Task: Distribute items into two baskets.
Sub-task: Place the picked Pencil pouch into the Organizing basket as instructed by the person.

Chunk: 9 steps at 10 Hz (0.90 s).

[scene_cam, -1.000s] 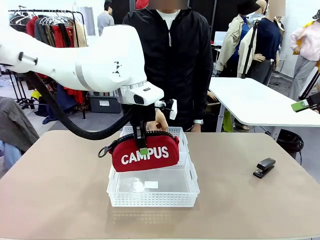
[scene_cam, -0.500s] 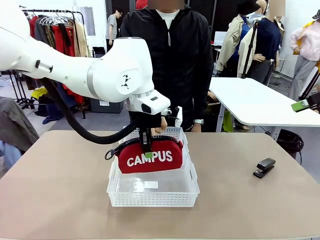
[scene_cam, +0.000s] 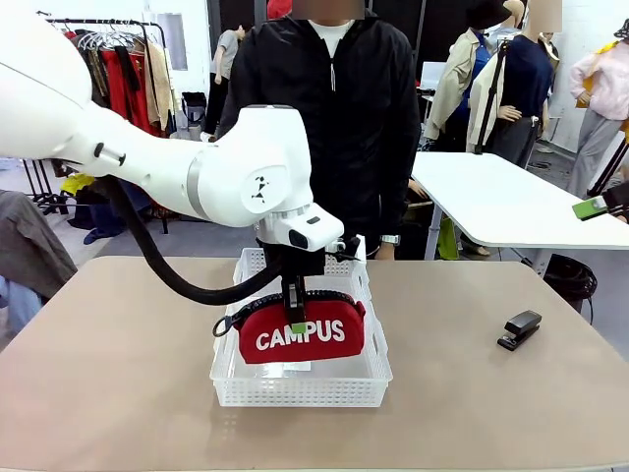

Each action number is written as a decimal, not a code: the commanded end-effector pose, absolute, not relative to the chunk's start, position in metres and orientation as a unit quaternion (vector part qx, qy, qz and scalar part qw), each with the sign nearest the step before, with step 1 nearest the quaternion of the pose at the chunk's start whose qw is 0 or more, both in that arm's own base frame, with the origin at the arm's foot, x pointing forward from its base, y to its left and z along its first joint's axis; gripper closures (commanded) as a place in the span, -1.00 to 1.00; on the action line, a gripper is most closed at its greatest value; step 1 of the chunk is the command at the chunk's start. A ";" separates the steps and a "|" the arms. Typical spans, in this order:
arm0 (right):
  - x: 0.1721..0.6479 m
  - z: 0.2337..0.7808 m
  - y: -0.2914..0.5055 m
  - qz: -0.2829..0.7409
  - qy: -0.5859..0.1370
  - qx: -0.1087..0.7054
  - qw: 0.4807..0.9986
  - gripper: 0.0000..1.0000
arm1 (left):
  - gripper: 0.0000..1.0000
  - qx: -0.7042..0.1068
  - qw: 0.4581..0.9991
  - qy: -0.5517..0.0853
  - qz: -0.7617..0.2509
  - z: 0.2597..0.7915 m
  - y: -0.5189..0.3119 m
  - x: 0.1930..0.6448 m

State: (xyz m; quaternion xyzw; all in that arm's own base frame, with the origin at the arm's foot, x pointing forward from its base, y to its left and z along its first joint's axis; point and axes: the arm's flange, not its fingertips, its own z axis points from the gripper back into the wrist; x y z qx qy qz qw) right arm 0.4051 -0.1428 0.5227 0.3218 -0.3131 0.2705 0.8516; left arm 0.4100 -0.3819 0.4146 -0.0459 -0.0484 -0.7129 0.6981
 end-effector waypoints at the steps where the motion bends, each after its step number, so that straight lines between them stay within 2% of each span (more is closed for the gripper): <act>1: 0.406 0.525 -0.142 0.273 -0.317 0.322 0.849 -1.00 | 1.00 -0.051 0.704 -0.062 -0.705 0.404 -0.382 0.405; 9: 0.406 0.525 -0.142 0.273 -0.317 0.322 0.849 -1.00 | 1.00 -0.064 0.706 -0.021 -0.705 0.359 -0.388 0.400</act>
